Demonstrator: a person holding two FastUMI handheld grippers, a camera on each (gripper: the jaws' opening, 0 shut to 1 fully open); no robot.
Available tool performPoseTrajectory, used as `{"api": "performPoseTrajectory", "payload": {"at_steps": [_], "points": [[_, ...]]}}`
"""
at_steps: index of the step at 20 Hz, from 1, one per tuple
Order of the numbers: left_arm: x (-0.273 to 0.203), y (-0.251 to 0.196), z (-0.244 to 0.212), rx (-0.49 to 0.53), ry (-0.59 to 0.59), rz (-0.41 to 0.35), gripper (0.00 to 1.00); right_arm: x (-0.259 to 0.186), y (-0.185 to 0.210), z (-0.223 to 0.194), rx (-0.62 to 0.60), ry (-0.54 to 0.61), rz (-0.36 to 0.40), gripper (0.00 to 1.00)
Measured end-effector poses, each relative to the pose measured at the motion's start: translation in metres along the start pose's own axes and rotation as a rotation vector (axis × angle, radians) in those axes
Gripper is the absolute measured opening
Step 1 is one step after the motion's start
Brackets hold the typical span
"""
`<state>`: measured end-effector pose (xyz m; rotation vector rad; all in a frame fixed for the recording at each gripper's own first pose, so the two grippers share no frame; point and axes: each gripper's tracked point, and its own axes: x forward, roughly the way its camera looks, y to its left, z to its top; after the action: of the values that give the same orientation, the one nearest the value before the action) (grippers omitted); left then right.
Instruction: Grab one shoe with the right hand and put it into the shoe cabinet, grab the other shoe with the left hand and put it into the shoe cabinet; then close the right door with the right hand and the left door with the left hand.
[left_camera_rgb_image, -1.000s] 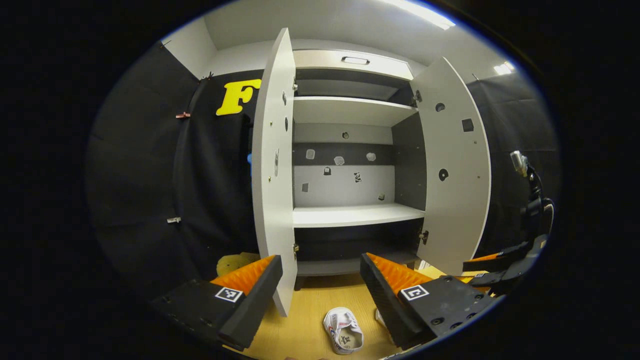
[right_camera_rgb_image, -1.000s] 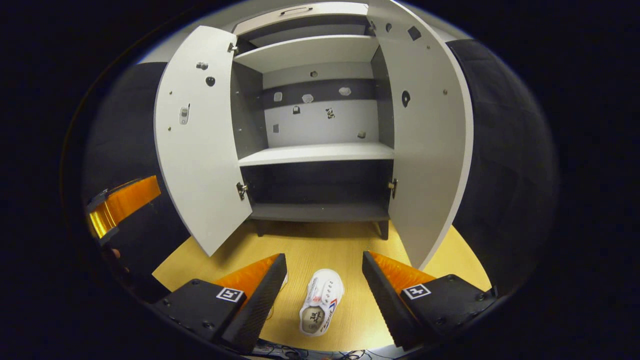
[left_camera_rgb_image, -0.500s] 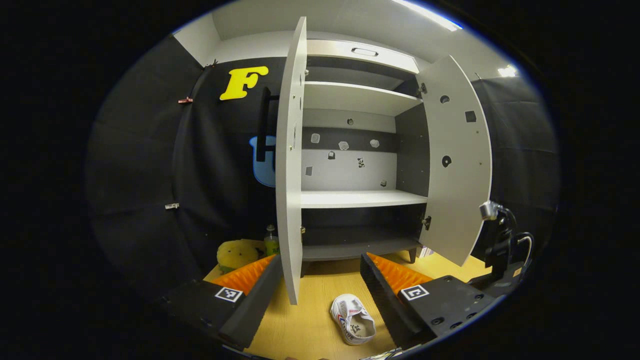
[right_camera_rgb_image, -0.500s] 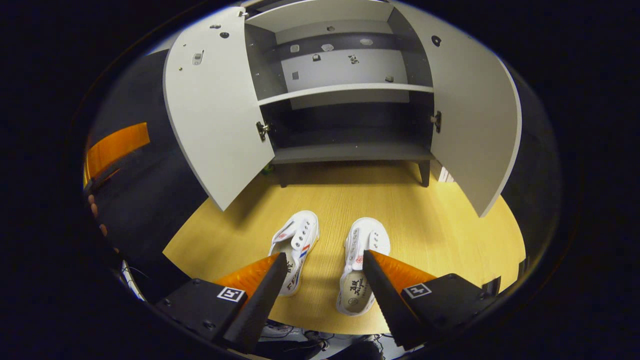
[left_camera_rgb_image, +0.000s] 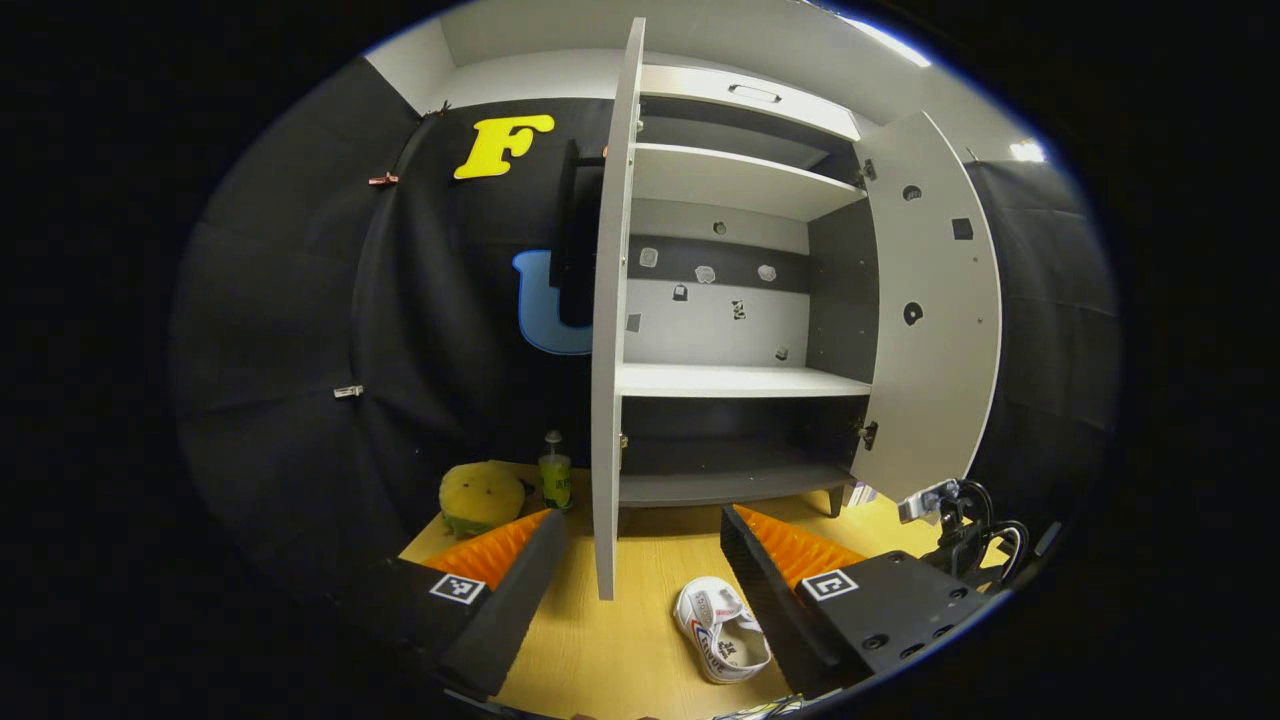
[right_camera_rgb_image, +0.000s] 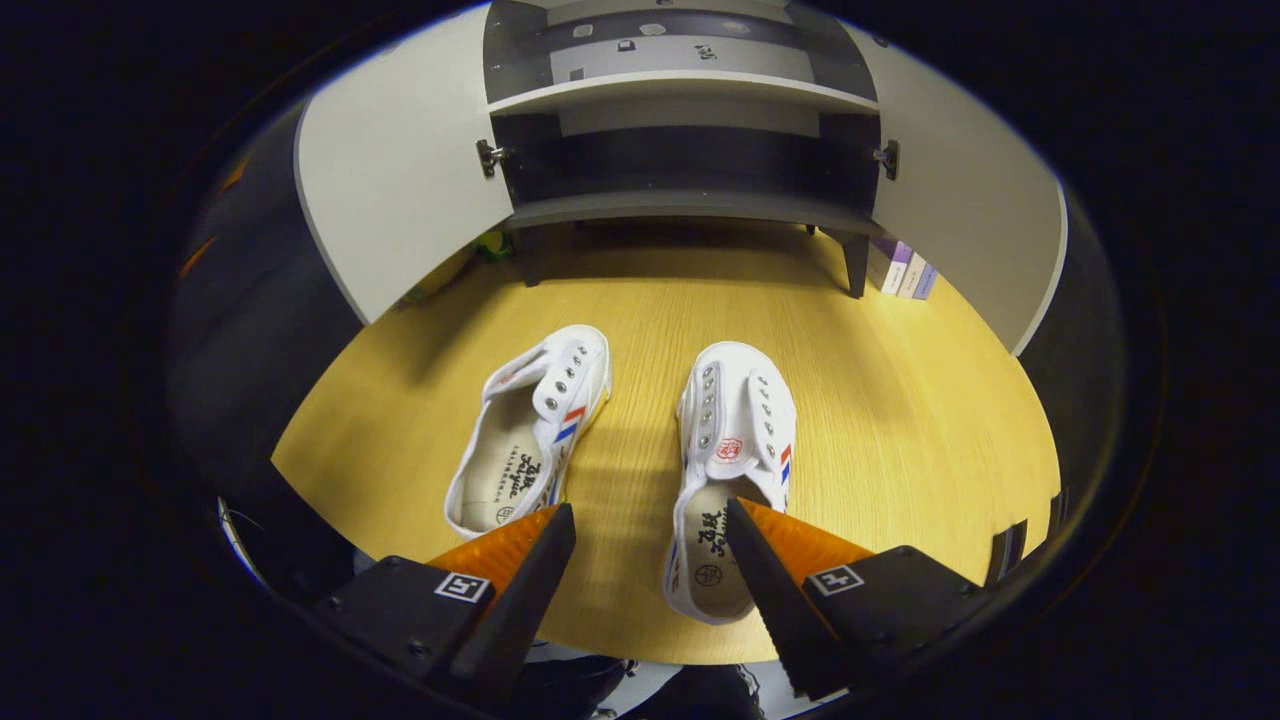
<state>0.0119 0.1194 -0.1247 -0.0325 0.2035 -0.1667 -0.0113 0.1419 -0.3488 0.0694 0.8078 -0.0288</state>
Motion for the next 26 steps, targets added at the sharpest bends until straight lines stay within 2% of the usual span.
{"api": "performPoseTrajectory", "payload": {"at_steps": [4,6,10,13,15,17,18,19,20,21,22,24,26], "points": [[0.004,0.004,-0.008,-0.014,0.024,-0.011,0.99,0.023,-0.001,-0.007,-0.013,0.003,-0.027,0.98],[0.007,0.006,-0.012,-0.025,0.034,-0.015,0.98,0.035,0.0,-0.008,-0.03,0.004,-0.041,0.94],[0.012,0.013,-0.014,-0.048,0.042,-0.015,0.98,0.057,-0.017,0.005,-0.031,-0.036,-0.124,0.95],[0.014,0.017,-0.02,-0.057,0.058,-0.016,0.98,0.065,-0.036,0.014,0.026,-0.041,-0.172,0.81],[0.016,0.018,-0.024,-0.057,0.067,-0.022,0.98,0.072,-0.047,0.019,0.017,-0.041,-0.202,0.76],[0.018,0.018,-0.028,-0.056,0.078,-0.031,0.98,0.076,-0.042,0.023,-0.001,-0.036,-0.173,0.64],[0.019,0.017,-0.028,-0.057,0.08,-0.035,0.98,0.08,-0.038,0.025,-0.017,-0.038,-0.158,0.64],[0.02,0.015,-0.029,-0.06,0.081,-0.04,0.98,0.083,-0.034,0.027,-0.04,-0.036,-0.145,0.46],[0.021,0.013,-0.028,-0.062,0.083,-0.049,0.98,0.084,-0.031,0.031,-0.065,-0.04,-0.146,0.37],[0.021,0.01,-0.028,-0.061,0.083,-0.055,0.98,0.087,-0.031,0.031,-0.071,-0.037,-0.152,0.24],[0.02,0.008,-0.027,-0.056,0.081,-0.059,0.98,0.088,-0.029,0.032,-0.057,-0.034,-0.164,0.19],[0.017,0.001,-0.024,-0.042,0.073,-0.07,0.95,0.089,-0.028,0.032,-0.024,-0.03,-0.154,0.16],[0.012,-0.005,-0.024,-0.028,0.07,-0.076,0.95,0.089,-0.028,0.034,0.008,-0.02,-0.125,0.08]]}}
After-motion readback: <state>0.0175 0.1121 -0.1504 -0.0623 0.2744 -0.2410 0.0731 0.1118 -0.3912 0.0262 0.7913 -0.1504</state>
